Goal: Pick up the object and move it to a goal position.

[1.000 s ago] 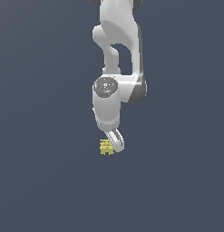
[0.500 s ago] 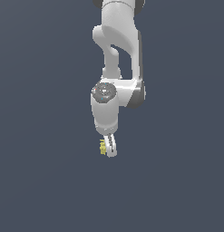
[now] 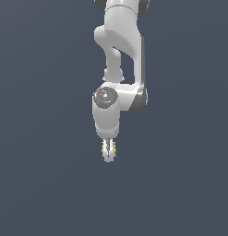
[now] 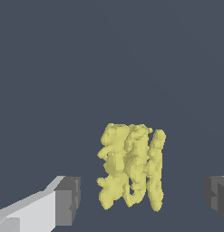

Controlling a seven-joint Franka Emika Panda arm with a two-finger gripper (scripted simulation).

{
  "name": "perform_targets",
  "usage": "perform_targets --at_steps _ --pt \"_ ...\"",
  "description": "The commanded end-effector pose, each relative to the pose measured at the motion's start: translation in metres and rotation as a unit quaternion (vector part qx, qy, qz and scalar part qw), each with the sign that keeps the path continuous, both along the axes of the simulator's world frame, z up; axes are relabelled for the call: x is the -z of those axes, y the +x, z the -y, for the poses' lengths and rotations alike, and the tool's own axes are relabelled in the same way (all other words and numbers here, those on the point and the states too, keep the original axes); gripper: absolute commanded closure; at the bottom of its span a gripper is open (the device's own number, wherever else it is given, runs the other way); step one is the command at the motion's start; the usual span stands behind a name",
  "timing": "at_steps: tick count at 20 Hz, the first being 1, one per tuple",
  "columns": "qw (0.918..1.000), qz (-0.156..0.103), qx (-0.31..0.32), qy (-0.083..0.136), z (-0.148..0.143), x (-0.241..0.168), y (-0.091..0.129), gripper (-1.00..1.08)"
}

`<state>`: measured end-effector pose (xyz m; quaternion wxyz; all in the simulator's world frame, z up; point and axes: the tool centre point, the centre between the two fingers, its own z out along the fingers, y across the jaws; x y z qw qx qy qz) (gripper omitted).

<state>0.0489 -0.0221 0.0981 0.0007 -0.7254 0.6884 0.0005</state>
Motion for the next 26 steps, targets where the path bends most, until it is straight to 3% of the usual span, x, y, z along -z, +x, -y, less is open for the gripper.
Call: perform_targets --at_steps 1,9,23,24,26 --pt "0.9999 0.0 0.011 -0.001 0.001 0.001 0.001 -0.92" --pt "0.9999 0.0 0.014 -0.001 0.0 0.005 0.001 -0.92" --pt "0.9999 0.0 0.017 -0.001 0.001 0.052 0.001 -0.92" --pt "0.9999 0.0 0.017 -0.001 0.001 0.052 0.001 1.08" --pt "0.9999 0.0 0.017 -0.001 0.001 0.052 0.001 1.08"
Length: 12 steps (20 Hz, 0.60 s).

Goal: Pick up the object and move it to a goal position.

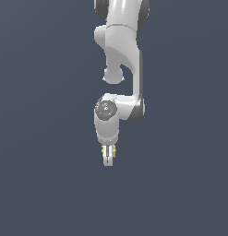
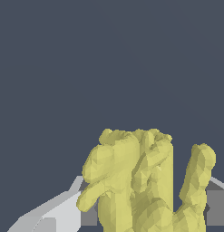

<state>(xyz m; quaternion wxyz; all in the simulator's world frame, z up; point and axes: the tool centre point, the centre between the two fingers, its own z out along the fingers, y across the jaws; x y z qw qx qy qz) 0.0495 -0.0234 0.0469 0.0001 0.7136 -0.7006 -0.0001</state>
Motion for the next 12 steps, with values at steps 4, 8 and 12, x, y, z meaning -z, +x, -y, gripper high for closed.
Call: perform_targets --at_steps 4,8,12 --pt "1.0 0.0 0.0 0.0 -0.0003 0.0004 0.0002 1.08" --pt "1.0 0.0 0.0 0.0 -0.0002 0.0003 0.0001 1.08" --pt "1.0 0.0 0.0 0.0 -0.0002 -0.0043 -0.0004 1.08"
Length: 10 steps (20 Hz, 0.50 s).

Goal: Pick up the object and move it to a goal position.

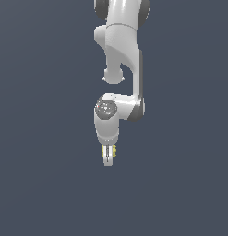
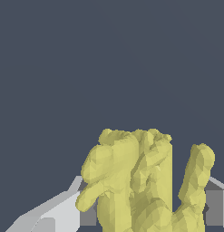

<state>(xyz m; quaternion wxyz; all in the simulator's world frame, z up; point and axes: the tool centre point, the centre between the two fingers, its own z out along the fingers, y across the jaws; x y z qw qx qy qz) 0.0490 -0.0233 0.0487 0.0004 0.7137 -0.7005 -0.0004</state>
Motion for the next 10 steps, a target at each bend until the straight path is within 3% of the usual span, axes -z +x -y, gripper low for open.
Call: perform_targets --at_steps 1,10 --pt "1.0 0.001 0.0 0.0 0.0 -0.005 0.0 1.08" --pt "1.0 0.0 0.001 0.001 0.001 -0.056 -0.006 1.08"
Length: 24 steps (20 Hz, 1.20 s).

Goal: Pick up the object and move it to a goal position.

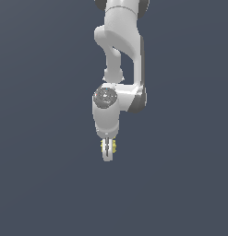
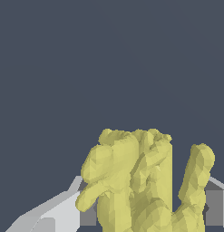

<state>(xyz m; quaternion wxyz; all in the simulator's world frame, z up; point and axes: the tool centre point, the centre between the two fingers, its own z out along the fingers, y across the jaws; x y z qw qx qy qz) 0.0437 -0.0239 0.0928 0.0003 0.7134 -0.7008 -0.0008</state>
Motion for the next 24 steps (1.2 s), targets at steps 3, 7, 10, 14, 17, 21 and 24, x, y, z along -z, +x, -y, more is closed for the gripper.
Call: perform_targets --at_steps 3,7,10,14,17,21,24 --pt "1.0 0.001 0.0 0.0 0.001 -0.041 -0.004 1.08" --pt "1.0 0.001 0.001 0.0 0.001 -0.087 -0.01 1.08" --pt "1.0 0.0 0.001 0.0 0.002 -0.124 -0.014 1.08" --pt "1.0 0.0 0.001 0.0 0.003 -0.174 -0.019 1.08" --pt "1.0 0.0 0.002 0.0 0.004 -0.21 -0.022 1.08" --pt "1.0 0.001 0.002 -0.001 0.004 -0.258 -0.027 1.08" --pt "1.0 0.001 0.001 -0.001 0.005 -0.291 -0.029 1.08"
